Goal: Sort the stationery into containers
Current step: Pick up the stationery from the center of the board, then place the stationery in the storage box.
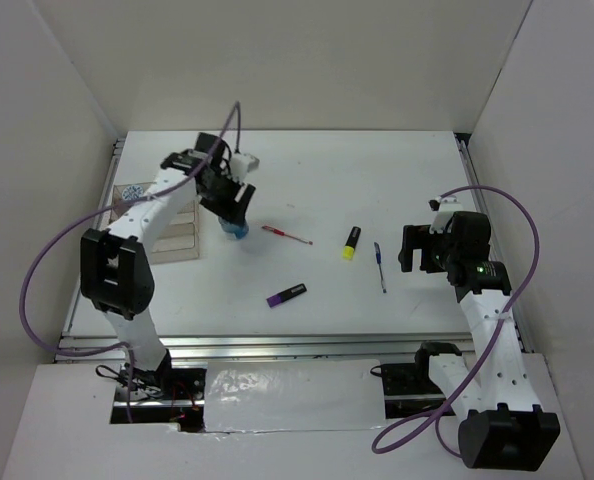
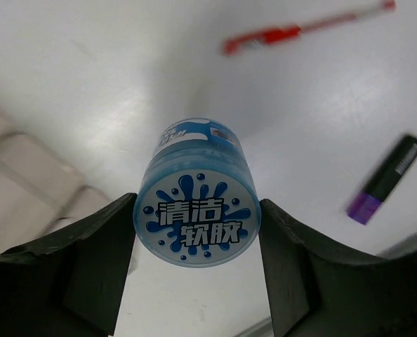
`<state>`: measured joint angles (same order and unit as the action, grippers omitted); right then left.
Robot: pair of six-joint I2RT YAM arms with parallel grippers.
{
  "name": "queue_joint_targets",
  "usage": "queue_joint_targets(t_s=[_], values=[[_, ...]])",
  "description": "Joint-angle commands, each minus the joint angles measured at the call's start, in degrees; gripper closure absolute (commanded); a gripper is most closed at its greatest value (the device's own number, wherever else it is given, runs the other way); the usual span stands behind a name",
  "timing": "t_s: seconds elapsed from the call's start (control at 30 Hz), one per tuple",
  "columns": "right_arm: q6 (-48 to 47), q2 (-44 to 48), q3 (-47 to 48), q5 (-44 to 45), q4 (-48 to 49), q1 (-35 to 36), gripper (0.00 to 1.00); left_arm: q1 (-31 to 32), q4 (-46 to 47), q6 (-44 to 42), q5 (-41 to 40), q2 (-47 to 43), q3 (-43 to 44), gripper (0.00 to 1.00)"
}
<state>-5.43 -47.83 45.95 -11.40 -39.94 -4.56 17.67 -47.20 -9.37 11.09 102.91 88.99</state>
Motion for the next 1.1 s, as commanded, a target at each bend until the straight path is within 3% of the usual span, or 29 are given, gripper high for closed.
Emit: queue_joint_targets(t_s=[0.0,0.23,0.43,1.07], values=[[-0.1,-0.2,1.1,-0.6,0.8,-0.3,0.00,-7.1,-3.6,-2.5,1.6,-3.1,10.0,0.53],[-0.2,-0.7,1.2,-0.6,0.7,-0.3,0.00,-19.9,-5.6,-4.0,0.1,3.6,21.6,0.54],[-0.2,-1.1,1.3,-0.6,0.6,-0.2,0.00,-25.0,-6.2,-3.2,1.8,11.5,30.8,0.53],[-0.4,-2.1,1.6,-0.4,0.6,-0.1,0.00,-25.3,0.5,-3.6,-0.2,19.4,28.9,0.53]])
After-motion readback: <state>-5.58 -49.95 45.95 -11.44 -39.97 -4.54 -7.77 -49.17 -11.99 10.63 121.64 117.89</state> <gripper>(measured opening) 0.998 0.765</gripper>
